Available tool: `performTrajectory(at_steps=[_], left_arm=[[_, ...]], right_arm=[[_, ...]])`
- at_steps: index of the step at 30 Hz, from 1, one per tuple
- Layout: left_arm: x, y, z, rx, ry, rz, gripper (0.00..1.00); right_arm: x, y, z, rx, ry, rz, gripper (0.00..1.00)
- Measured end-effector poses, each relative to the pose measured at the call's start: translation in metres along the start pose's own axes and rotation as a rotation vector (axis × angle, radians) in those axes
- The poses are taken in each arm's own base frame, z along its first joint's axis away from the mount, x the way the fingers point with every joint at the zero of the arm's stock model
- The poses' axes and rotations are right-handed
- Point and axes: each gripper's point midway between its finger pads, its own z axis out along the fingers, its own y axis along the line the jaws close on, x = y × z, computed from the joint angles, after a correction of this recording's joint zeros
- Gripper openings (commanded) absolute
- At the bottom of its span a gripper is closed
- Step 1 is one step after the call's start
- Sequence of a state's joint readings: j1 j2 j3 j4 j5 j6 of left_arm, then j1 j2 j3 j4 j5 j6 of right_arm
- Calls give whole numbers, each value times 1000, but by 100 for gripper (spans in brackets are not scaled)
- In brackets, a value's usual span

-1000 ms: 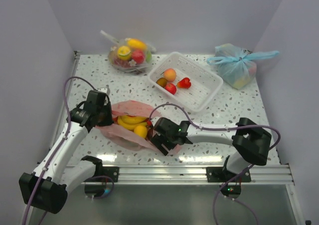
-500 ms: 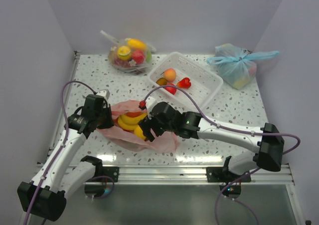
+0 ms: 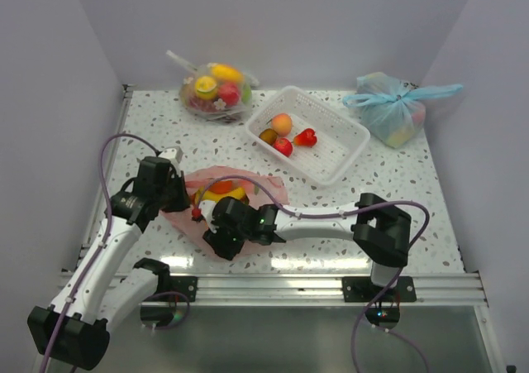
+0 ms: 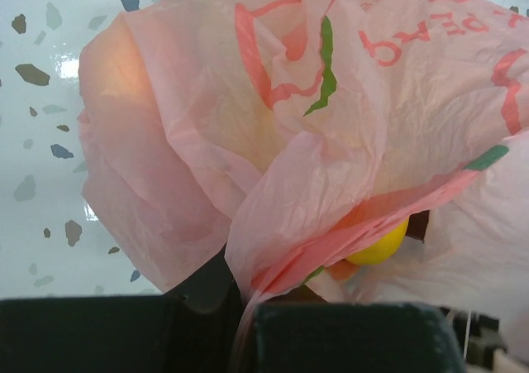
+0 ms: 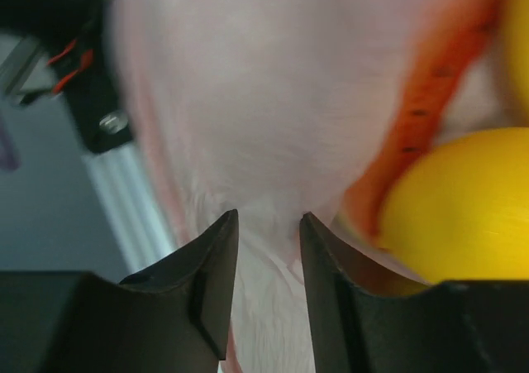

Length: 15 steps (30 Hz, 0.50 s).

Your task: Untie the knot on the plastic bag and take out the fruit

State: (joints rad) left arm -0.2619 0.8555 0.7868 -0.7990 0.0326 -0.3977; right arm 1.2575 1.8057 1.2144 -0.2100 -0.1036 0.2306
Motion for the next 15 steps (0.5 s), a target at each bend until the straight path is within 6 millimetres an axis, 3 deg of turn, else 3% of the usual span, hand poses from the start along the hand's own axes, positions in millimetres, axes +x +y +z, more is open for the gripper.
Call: performTrajectory(at_steps=[4,6,10,12,15], left_arm=[[2,1,2,7,-16,-3,0],[8,2,5,8,-12,-6,0],[19,4,9,17,-1,-11,0],[21,4,10,25,-3,-11,0],[18,1,6,40,-27,-9,0]], right_arm=[[16,41,-1,-154,55,-54,40],[20,49,-3,-185,65,-70,51],[20,42,-16,-142,56,-71,70],[8,32,-27,-73,13,-66,80],[-13,16,-42,36,-68,-48,82]])
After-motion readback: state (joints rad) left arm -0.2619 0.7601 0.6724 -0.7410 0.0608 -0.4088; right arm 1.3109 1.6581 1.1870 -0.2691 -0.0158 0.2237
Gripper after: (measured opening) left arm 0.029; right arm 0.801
